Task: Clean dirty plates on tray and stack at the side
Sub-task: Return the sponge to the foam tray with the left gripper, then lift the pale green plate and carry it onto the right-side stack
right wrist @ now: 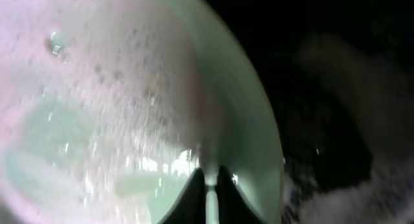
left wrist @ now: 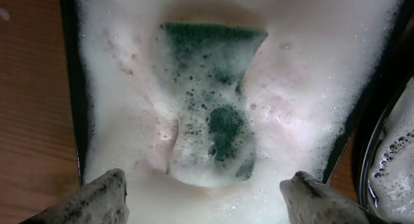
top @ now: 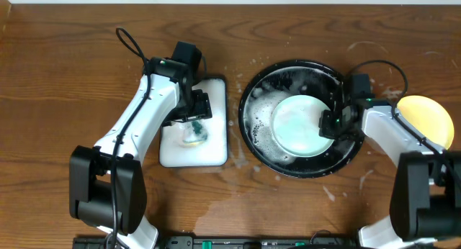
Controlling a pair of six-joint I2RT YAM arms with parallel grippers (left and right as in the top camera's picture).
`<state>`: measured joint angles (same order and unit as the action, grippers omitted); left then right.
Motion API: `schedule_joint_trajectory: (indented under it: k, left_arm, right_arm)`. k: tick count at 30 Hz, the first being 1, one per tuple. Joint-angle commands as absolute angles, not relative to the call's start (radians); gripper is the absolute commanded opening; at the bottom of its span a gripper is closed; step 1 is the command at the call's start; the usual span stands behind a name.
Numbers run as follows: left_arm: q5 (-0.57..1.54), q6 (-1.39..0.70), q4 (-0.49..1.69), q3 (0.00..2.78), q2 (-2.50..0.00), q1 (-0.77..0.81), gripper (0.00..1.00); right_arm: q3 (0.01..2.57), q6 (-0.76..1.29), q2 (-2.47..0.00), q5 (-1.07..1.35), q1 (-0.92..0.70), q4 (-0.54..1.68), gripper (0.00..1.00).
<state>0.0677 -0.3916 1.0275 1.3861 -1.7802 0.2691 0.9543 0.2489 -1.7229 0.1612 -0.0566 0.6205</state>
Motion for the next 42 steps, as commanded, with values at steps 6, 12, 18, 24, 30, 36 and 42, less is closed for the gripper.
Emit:
schedule_joint_trajectory:
  k: [6,12,18,24,30,36,42]
  left_arm:
    - [0.055,-0.389,1.030,1.390,-1.784,0.265,0.83]
    - [0.055,-0.389,1.030,1.390,-1.784,0.265,0.83]
    - [0.055,-0.389,1.030,1.390,-1.784,0.265,0.83]
    - [0.055,-0.389,1.030,1.390,-1.784,0.265,0.83]
    - [0.055,-0.389,1.030,1.390,-1.784,0.265,0.83]
    - [0.055,-0.389,1.030,1.390,-1.784,0.265,0.83]
    - [0.055,-0.389,1.030,1.390,-1.784,0.265,0.84]
  right_arm:
    - [0.953,0.242,-1.546,0.126,-0.015,0.733,0.41]
    - [0.916,0.276,-1.647,0.135,0.016,0.688,0.40]
    - [0.912,0.233,-1.738,0.282,0.013,0.587,0.09]
    - [0.998,0.185,-1.655,0.204,0.002,0.630,0.01]
    - [1.098,0.104,-1.487,-0.132,-0.125,0.768,0.01]
    - [1.100,0.093,-1.397,-0.636,-0.340,0.853,0.01]
    - [1.101,0.087,-1.378,-1.085,-0.595,0.854,0.01]
